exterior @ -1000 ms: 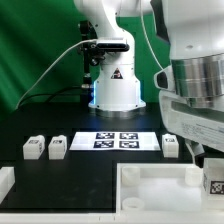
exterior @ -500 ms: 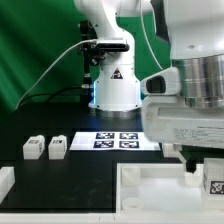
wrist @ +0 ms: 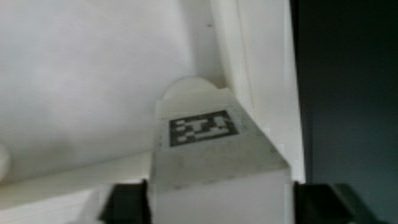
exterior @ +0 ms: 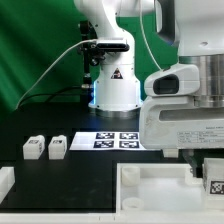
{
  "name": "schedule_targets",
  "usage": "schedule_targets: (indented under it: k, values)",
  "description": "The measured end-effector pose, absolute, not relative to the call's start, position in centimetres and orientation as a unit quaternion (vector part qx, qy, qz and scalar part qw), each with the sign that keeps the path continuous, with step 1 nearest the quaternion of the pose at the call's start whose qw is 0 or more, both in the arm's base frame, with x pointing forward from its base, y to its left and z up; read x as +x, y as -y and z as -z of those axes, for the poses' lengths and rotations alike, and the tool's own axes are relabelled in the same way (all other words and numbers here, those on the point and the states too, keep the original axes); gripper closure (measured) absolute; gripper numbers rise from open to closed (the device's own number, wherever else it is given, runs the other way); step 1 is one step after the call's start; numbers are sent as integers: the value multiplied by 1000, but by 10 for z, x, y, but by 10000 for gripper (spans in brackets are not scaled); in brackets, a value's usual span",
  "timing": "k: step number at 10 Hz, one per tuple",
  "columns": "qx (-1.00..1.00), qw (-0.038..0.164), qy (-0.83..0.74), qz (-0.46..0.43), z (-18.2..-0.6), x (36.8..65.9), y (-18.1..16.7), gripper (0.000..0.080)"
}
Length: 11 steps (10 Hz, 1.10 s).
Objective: Assemble one leg
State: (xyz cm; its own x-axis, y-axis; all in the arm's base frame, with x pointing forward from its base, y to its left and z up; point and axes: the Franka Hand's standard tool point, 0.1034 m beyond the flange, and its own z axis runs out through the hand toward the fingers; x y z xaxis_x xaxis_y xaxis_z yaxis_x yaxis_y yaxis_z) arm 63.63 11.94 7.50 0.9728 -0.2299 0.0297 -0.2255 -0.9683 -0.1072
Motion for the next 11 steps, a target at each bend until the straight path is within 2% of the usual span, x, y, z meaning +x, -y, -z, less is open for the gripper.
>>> schedule_targets:
  k: [1, 6, 8, 9, 11]
  values:
    - [-988, 51, -143, 19, -74, 636, -117, 501]
    - [-840, 69, -539, -21, -72, 633, -114, 501]
    - [-703, 89, -704, -53, -73, 632, -123, 503]
    - [-649, 97, -751, -66, -73, 633, -121, 503]
    - [-610, 97, -783, -73, -73, 633, -119, 475]
